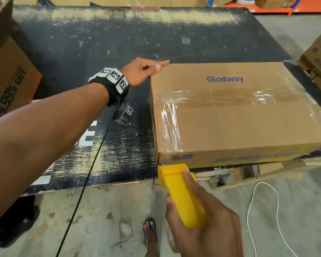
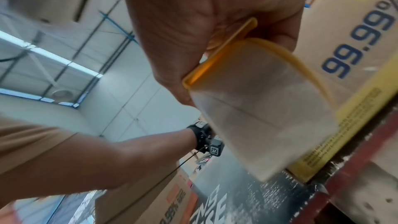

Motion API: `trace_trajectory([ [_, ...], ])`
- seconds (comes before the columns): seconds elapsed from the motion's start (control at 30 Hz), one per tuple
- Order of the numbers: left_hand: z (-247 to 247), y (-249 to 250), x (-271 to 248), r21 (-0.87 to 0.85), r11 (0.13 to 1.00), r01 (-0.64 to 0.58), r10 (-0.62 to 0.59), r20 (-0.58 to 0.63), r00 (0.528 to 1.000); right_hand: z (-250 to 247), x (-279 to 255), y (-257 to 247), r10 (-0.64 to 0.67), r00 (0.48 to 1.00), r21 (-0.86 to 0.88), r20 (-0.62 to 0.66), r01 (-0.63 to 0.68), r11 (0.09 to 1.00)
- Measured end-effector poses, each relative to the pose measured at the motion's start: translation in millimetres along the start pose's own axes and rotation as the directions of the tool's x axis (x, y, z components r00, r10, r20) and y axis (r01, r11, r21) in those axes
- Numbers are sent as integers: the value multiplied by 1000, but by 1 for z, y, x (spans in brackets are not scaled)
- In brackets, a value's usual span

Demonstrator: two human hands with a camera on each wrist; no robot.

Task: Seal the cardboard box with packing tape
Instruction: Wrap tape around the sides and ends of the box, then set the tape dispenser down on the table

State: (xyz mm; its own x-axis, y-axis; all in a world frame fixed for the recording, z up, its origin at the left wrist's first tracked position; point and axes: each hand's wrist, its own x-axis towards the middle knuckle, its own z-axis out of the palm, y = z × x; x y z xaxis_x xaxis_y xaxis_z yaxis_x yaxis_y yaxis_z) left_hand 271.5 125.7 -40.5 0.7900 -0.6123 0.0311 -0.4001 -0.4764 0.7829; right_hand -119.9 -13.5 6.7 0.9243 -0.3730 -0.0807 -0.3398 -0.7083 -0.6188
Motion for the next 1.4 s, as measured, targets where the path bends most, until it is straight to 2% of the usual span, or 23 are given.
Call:
trace_trajectory([
  [0.03, 1, 1, 0, 15, 1000, 3, -3, -22, 1000, 8, -2, 6, 93, 989, 86, 115, -103, 991],
  [0.07, 0, 2, -1, 51, 999, 7, -4, -52, 999, 28, -1, 26, 175, 959, 65, 221, -193, 979],
  [0.1, 0, 6, -3, 115, 993, 10, 1, -89, 996, 37, 2, 42, 246, 924, 47, 293, -271, 961],
  [0.13, 1, 11, -5, 198, 980, 7, 20, -135, 991, 40, 9, 56, 285, 906, 28, 314, -309, 951],
  [0.2, 6, 29, -18, 309, 950, -37, 100, -192, 976, 47, 12, 76, 274, 884, 35, 379, -309, 950],
  [0.23, 11, 41, -30, 302, 950, -75, 137, -191, 972, 46, 9, 78, 244, 881, 54, 405, -289, 956],
  [0.3, 29, 66, -62, 258, 949, -179, 222, -147, 964, 43, 16, 83, 137, 902, 121, 409, -202, 972],
  [0.37, 52, 83, -100, 224, 933, -282, 299, -46, 953, 35, 24, 85, 56, 914, 157, 402, -130, 979],
  [0.43, 72, 89, -136, 253, 906, -340, 329, 85, 940, 29, 25, 87, 3, 926, 172, 377, -73, 982],
  [0.5, 85, 87, -159, 345, 870, -352, 313, 163, 936, 27, 26, 93, -54, 937, 219, 345, -24, 975],
  [0.67, 88, 88, -166, 421, 837, -349, 309, 164, 937, 9, 26, 100, -121, 959, 327, 258, 31, 944],
  [0.83, 96, 104, -160, 422, 858, -294, 276, 103, 956, -47, 21, 108, -186, 973, 461, 138, 103, 882],
  [0.93, 117, 125, -147, 363, 890, -276, 284, 32, 958, -88, 24, 124, -237, 969, 462, 62, 183, 868],
  [1.07, 160, 162, -115, 277, 920, -278, 299, -35, 954, -138, 45, 153, -270, 955, 439, -121, 295, 848],
  [1.17, 201, 204, -83, 246, 921, -301, 319, -36, 947, -178, 71, 187, -256, 936, 417, -243, 339, 843],
  [1.27, 244, 243, -50, 218, 922, -320, 331, -15, 944, -214, 102, 222, -209, 930, 467, -303, 336, 818],
  [1.4, 300, 282, -5, 319, 898, -302, 308, 34, 951, -250, 155, 273, -158, 927, 526, -340, 327, 785],
])
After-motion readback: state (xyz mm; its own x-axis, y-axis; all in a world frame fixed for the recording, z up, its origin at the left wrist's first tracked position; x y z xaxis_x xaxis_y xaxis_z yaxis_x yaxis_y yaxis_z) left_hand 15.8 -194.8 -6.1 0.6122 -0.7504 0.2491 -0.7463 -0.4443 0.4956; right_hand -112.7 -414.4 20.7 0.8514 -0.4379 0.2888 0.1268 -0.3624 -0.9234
